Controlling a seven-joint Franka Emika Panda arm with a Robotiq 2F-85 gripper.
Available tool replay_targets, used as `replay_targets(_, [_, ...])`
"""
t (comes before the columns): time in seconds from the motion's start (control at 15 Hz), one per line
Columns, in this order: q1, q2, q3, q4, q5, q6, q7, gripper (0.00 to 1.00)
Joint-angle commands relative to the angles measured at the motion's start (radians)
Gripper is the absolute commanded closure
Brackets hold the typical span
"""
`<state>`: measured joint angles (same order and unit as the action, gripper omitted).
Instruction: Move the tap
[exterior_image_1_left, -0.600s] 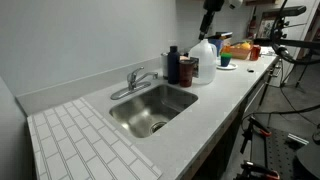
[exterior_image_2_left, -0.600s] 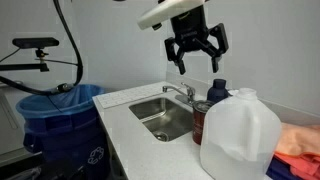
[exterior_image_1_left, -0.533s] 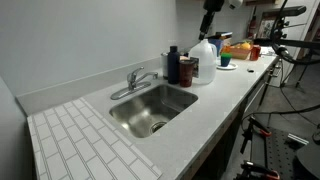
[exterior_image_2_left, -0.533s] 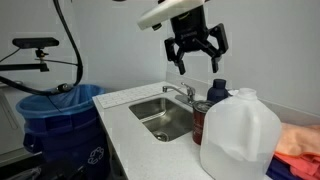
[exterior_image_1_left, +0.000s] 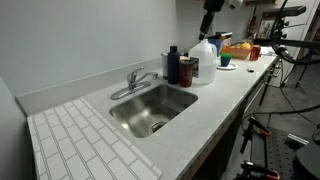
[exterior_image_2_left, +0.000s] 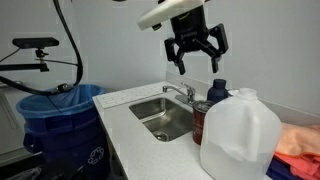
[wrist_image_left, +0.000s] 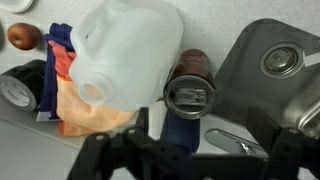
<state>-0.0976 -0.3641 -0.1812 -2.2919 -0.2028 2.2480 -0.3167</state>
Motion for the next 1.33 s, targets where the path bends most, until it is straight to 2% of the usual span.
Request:
replay_targets(0.0, [-0.005, 0.001, 0.005, 0.002, 0.003, -0.003, -0.002, 0.0])
replay_targets(1.27, [0.003, 0.0, -0.001, 0.003, 0.018, -0.013, -0.024, 0.0])
